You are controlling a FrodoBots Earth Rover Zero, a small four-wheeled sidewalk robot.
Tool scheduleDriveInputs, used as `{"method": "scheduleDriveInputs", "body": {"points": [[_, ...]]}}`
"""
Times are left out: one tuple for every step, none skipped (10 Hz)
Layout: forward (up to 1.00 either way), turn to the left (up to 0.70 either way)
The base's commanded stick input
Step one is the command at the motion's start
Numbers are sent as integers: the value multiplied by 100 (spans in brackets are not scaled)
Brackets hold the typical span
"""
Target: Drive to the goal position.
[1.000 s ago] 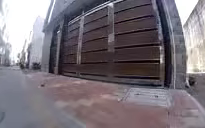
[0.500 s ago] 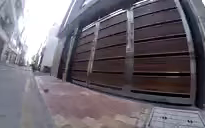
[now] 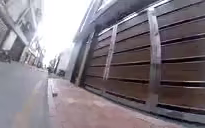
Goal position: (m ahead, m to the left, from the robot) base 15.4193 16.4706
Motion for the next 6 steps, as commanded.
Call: {"method": "scheduleDriveInputs", "body": {"points": [[100,27],[100,27],[100,27],[100,27],[100,27],[100,27]]}}
